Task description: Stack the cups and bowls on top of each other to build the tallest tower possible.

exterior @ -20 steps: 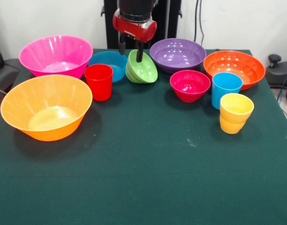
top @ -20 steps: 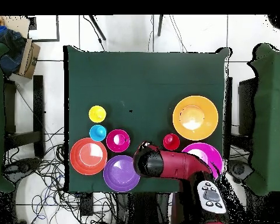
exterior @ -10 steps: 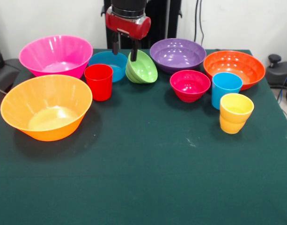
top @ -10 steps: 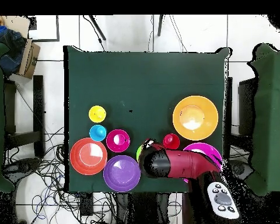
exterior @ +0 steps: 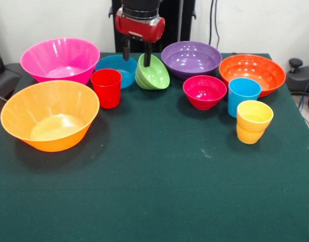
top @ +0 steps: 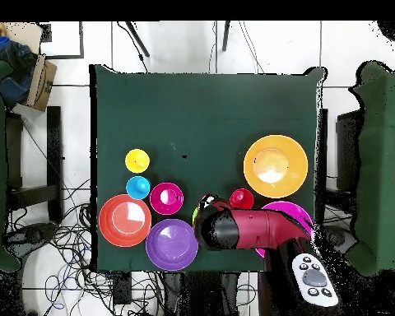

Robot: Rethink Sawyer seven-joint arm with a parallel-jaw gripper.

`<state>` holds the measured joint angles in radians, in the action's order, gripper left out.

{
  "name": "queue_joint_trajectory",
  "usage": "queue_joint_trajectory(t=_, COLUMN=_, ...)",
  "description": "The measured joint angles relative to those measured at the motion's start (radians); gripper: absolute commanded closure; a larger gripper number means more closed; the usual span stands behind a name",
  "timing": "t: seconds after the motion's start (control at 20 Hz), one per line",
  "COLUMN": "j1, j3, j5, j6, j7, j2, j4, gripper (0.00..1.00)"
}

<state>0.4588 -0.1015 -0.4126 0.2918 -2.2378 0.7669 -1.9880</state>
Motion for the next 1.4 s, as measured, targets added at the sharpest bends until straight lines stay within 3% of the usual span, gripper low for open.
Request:
queue_joint_trajectory(t=0.95, j1=-0.013, j3=-0.002, j5=-0.004, j6=0.0, j7=0.0, j2=0.0, j4=0.0, gripper=0.0)
queue_joint_trajectory(t=1.4, j1=-0.052, j3=-0.002, j5=-0.004, j6=0.0, j7=0.0, j2=0.0, j4=0.0, gripper=0.0)
